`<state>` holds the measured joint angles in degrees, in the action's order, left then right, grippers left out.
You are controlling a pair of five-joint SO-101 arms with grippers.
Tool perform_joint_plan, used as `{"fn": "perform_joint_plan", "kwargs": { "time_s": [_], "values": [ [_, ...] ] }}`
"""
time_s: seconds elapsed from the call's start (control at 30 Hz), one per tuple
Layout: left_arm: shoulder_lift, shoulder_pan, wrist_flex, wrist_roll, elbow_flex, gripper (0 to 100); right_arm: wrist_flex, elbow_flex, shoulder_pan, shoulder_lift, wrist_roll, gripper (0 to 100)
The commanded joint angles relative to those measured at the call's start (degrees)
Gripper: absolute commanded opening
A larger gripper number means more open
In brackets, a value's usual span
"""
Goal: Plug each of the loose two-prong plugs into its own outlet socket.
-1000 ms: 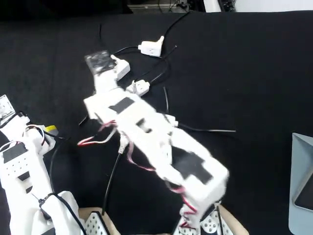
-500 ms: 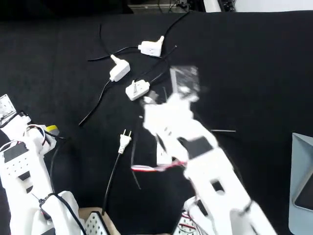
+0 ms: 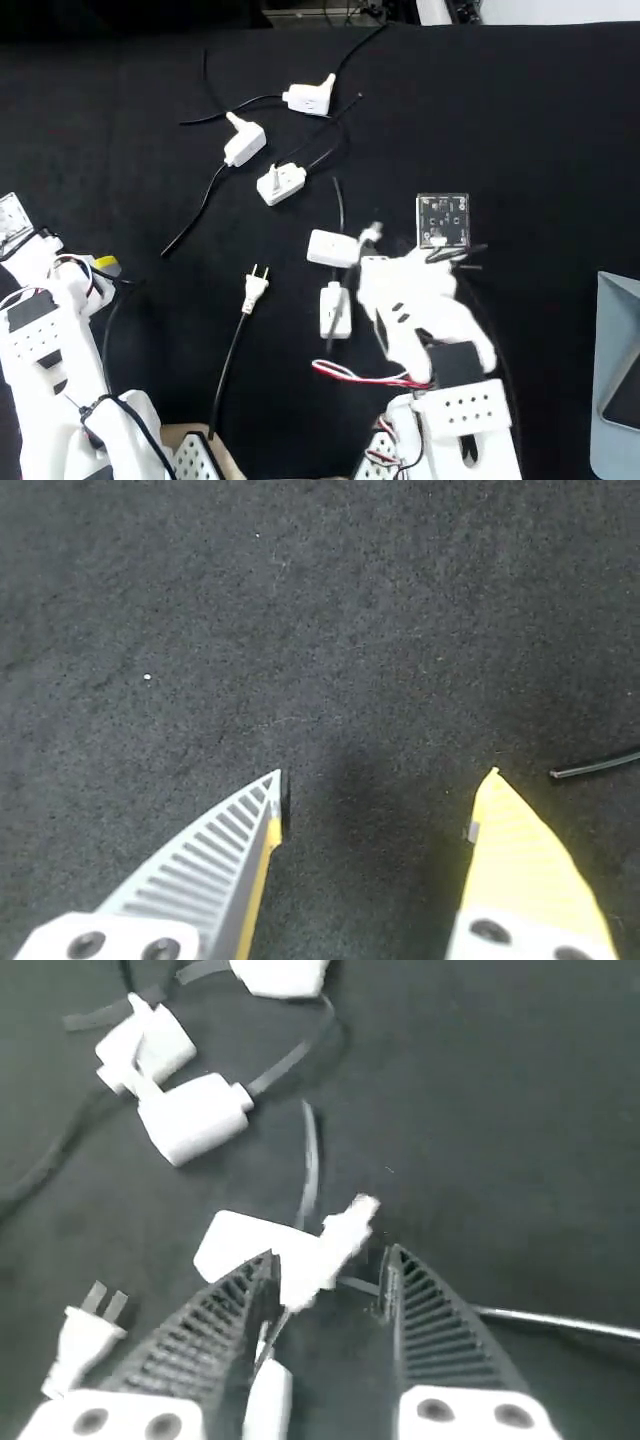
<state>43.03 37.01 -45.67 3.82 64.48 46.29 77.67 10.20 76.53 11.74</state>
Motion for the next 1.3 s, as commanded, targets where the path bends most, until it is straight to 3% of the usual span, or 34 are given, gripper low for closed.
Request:
{"fn": "perform_joint_plan", "kwargs": {
  "time_s": [0.0,0.33,0.53,0.73,1.07,1.27],
  "values": [
    [1.32,-0.75,1.23,0.00,-0.40,30,6.42,-8.22,-3.16,-1.54,-10.11,16.0],
    [1.23,-0.75,1.23,-0.09,-0.40,30,20.04,-24.22,-3.52,-22.20,-29.89,16.0],
    [1.14,-0.75,1.23,-0.18,-0.40,30,22.07,-33.01,-8.44,-37.85,-40.00,16.0],
    [0.88,-0.75,2.11,-0.18,-0.22,30,20.92,-42.15,-9.85,-52.09,-37.71,16.0],
    [1.32,-0.75,4.75,-0.18,1.54,30,-3.25,-42.42,-5.98,-67.30,-31.21,15.3],
    [1.32,-0.75,4.75,-0.18,1.63,30,-12.84,-44.09,-2.64,-77.14,-28.04,1.5]
  ]
}}
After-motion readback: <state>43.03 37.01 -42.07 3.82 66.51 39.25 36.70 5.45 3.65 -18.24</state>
